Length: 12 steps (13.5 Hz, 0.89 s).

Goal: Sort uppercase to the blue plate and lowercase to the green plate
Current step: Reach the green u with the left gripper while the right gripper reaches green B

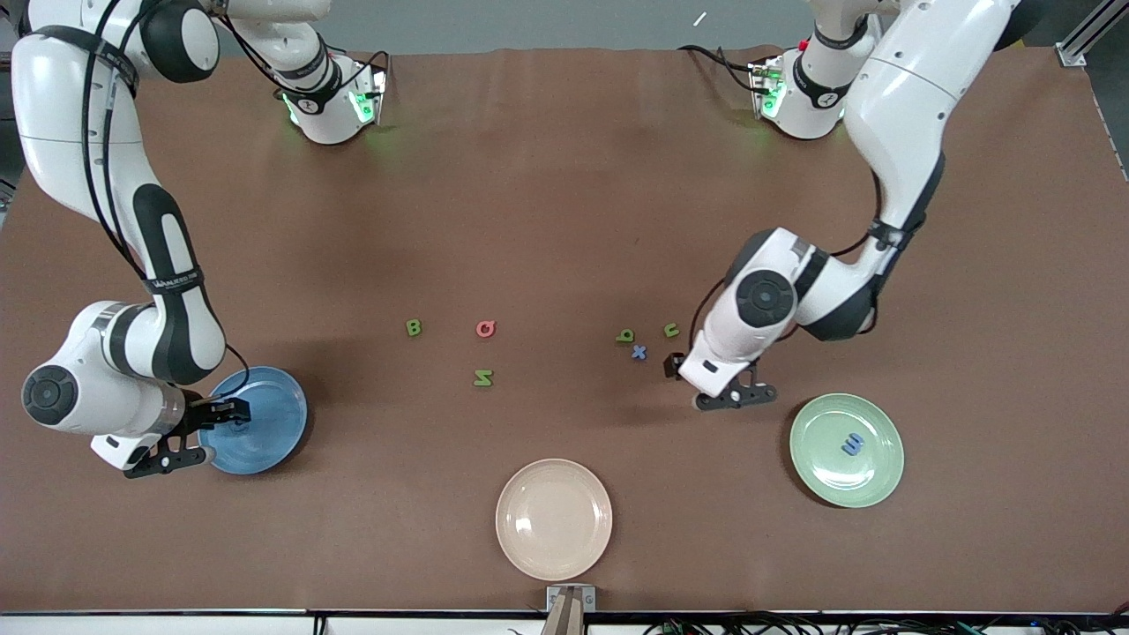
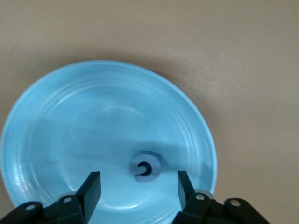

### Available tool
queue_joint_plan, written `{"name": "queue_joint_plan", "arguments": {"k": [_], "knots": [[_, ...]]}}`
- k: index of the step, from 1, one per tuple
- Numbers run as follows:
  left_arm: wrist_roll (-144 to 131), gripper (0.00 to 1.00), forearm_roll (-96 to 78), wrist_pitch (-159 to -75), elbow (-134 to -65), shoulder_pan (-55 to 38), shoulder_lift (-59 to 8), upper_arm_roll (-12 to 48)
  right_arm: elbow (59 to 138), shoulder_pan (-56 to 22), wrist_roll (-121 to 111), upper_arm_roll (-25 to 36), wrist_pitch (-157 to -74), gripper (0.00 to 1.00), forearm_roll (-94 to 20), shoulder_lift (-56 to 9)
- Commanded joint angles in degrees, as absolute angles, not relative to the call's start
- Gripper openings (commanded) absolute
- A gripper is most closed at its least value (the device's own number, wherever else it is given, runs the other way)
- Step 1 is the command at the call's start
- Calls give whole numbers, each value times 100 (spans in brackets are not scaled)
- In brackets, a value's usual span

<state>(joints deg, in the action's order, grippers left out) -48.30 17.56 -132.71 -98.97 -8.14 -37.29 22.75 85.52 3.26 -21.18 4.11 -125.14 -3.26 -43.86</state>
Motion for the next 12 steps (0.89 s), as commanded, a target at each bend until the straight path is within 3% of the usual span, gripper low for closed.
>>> {"name": "queue_joint_plan", "arguments": {"k": [1, 7, 12], "knots": [[-5544, 83, 1994, -13298, -10344, -949, -3481, 2241, 8604, 98, -1987, 360, -12393, 79, -325, -4237], [-6494, 78, 2171, -13973, -11328, -1002, -3138, 2259, 8648, -649, -695, 325, -11242, 80, -369, -3877], [-6645, 70, 2249, -14133, -11364, -1028, -3217, 2259, 9254, -1317, -694, 325, -11320, 82, -615, -3472]]}}
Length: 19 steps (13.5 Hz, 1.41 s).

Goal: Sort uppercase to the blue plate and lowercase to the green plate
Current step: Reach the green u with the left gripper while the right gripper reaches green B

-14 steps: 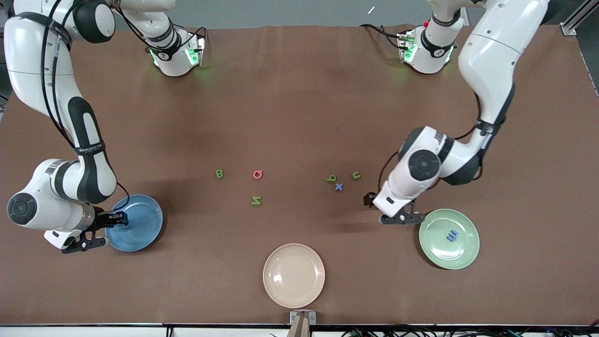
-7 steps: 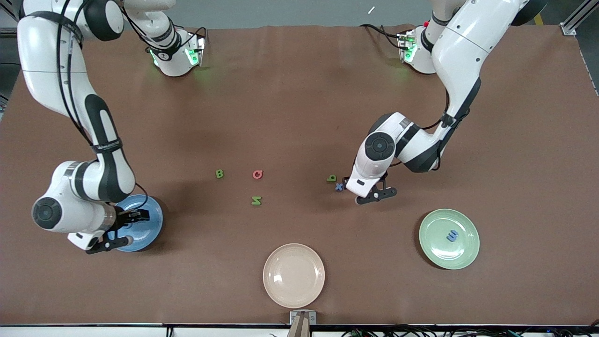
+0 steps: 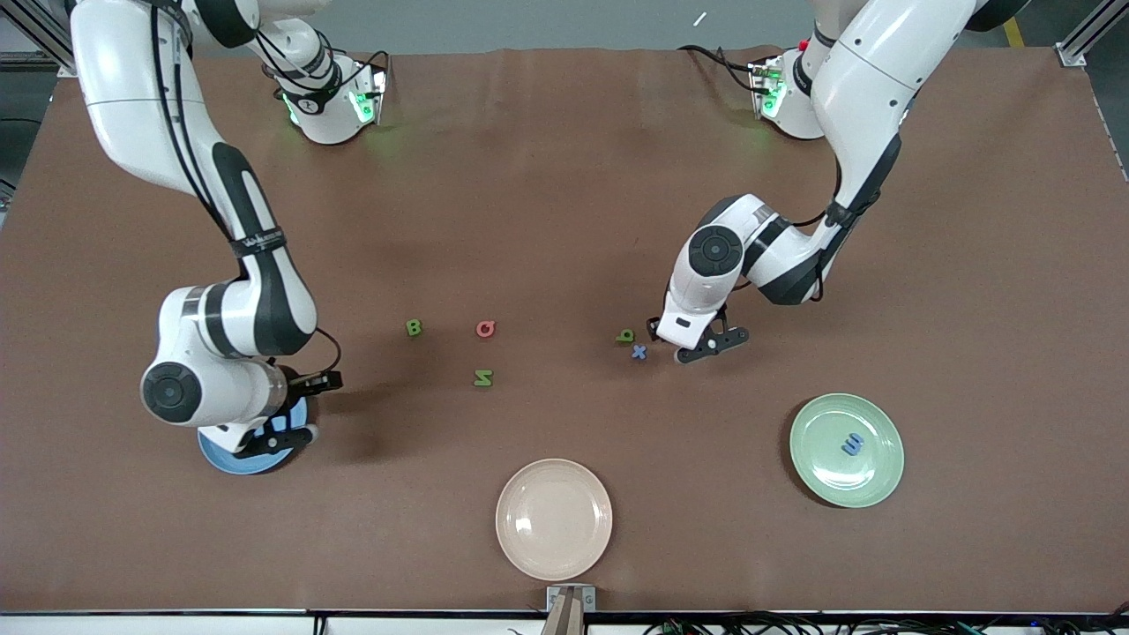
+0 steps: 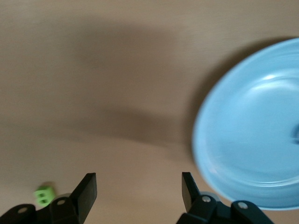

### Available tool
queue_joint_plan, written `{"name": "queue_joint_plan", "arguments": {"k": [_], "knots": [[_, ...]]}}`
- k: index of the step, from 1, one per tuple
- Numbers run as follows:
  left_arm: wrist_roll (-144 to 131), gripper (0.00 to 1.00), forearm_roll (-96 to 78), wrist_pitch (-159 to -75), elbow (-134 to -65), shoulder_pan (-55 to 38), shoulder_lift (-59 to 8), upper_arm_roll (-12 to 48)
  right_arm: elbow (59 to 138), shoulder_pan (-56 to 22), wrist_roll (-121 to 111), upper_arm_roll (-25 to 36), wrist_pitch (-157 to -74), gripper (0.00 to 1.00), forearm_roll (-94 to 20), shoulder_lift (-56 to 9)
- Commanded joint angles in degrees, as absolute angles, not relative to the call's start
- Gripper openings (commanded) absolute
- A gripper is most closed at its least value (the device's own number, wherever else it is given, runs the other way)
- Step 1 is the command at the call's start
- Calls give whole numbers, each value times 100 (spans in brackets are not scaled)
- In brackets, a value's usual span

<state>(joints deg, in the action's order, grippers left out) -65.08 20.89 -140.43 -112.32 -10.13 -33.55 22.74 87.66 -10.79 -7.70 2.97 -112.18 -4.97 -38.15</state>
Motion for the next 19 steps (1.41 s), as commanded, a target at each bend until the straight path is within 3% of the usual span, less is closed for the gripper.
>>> {"name": "queue_joint_plan", "arguments": {"k": [1, 5, 12, 13, 16, 19], "knots": [[-6645, 69, 2293, -14133, -11338, -1028, -3278, 2259, 9411, -1440, -694, 325, -11460, 82, -667, -3402], [-6662, 66, 2391, -14282, -11294, -1037, -3401, 2259, 10728, -1775, -633, 325, -12758, 82, -800, -2954], [-6662, 53, 2391, -14282, -11259, -1046, -3524, 2259, 11978, -2241, -501, 316, -13981, 82, -1045, -2584], [-6662, 45, 2391, -14282, -11233, -1046, -3533, 2259, 12040, -2293, -449, 316, -14053, 82, -1055, -2584], [-6627, 1, 2391, -14282, -11206, -1011, -3490, 2250, 12085, -2460, -273, 325, -14071, 82, -1055, -2584], [-6583, 0, 2391, -14238, -11127, -914, -3288, 2215, 12295, -2540, -264, 325, -14430, 82, -1055, -2584]]}}
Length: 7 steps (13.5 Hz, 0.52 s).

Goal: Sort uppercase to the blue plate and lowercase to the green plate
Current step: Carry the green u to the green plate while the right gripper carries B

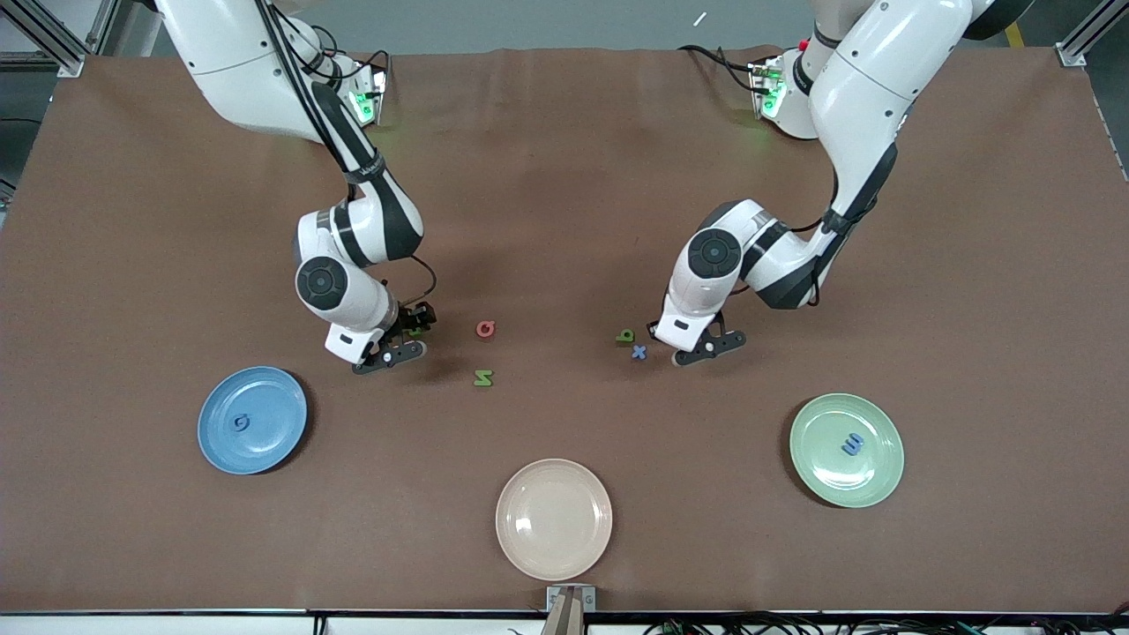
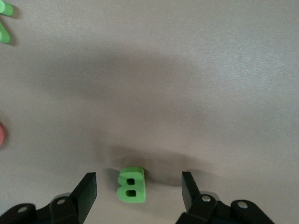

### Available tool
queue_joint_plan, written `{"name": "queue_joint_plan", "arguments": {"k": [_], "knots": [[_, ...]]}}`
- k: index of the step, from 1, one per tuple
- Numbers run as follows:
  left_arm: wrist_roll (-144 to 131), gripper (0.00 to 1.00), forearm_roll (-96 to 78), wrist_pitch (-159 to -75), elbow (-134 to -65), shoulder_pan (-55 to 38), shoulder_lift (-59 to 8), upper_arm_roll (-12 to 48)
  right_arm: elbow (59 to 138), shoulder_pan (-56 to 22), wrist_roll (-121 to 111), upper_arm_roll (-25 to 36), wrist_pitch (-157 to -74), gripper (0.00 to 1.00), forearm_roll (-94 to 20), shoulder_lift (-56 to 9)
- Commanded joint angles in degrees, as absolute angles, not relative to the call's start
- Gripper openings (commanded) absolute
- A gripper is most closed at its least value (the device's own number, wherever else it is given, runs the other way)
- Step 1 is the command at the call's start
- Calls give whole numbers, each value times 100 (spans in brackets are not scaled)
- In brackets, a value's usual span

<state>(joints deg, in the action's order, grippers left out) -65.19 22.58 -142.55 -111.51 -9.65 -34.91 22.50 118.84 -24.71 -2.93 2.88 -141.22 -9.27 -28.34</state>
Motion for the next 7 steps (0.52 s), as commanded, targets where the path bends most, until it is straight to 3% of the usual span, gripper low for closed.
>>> {"name": "queue_joint_plan", "arguments": {"k": [1, 4, 7], "knots": [[-6548, 0, 2391, -14230, -11031, -853, -3270, 2197, 12357, -2549, -272, 325, -14536, 81, -1055, -2584], [-6023, 0, 2391, -14221, -10627, -485, -3339, 2189, 12357, -2610, -272, 325, -14528, 68, -1055, -2584], [-5180, 0, 2391, -14221, -10302, -37, -3419, 2188, 12357, -2619, -272, 325, -14520, 42, -1055, -2584]]}}
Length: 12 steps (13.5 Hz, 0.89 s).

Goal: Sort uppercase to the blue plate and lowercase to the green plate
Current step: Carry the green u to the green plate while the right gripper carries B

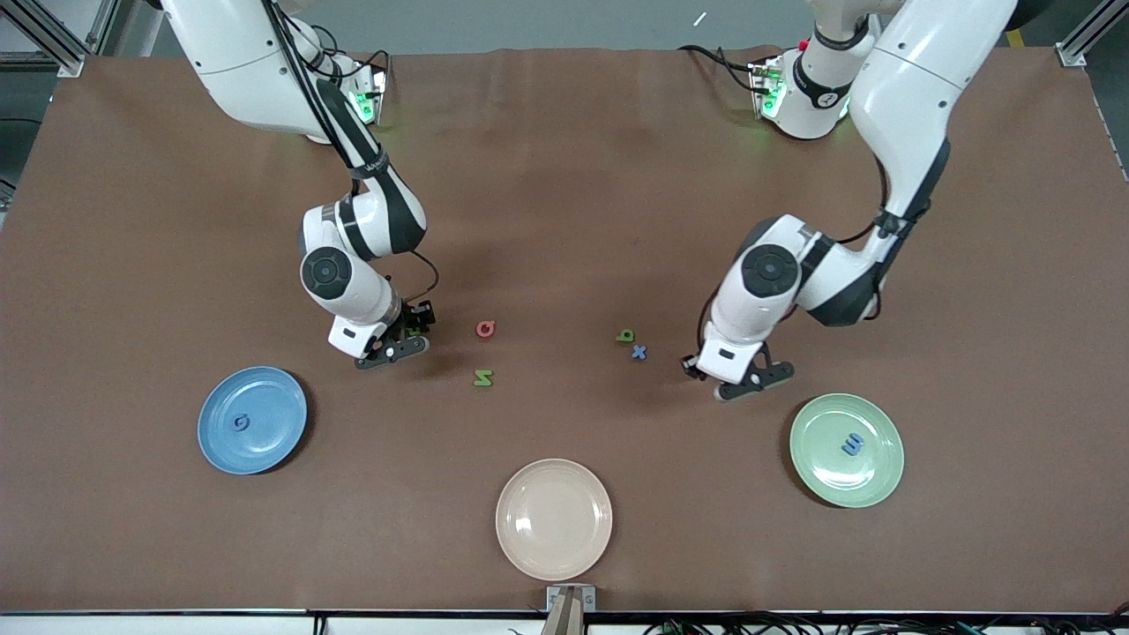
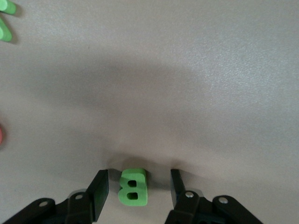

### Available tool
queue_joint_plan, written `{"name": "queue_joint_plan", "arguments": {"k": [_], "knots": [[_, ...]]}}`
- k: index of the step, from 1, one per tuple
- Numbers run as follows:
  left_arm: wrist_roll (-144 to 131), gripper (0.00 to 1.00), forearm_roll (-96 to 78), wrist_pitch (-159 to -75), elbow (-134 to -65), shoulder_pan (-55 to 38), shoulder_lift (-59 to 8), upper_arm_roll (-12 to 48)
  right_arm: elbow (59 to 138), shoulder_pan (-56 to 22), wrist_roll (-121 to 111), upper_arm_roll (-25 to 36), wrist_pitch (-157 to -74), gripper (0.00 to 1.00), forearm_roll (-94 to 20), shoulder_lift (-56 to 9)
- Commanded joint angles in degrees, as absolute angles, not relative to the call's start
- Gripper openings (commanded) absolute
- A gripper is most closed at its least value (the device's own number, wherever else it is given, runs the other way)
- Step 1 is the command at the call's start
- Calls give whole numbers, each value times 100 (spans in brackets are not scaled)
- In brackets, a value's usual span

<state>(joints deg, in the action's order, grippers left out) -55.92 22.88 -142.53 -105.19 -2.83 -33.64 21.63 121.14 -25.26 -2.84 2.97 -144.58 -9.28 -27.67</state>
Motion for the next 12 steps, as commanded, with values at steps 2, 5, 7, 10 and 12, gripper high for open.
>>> {"name": "queue_joint_plan", "arguments": {"k": [2, 5, 7, 10, 12], "knots": [[-4599, 0, 2391, -14221, -10196, 245, -3445, 2188, 12357, -2619, -272, 325, -14520, 27, -1055, -2575], [-3896, 0, 2391, -14221, -10003, 614, -3559, 2180, 12349, -2610, -264, 325, -14511, 12, -1055, -2575], [-3578, 0, 2399, -14221, -9862, 790, -3708, 2180, 12279, -2602, -264, 351, -14467, 11, -1055, -2558], [-3078, 1, 2399, -14229, -9581, 809, -3963, 1926, 11797, -2225, -193, 448, -14397, 9, -1037, -2496], [-2945, 6, 2417, -14238, -9527, 809, -4069, 1785, 11402, -1752, -228, 483, -14204, 8, -985, -2531]]}}
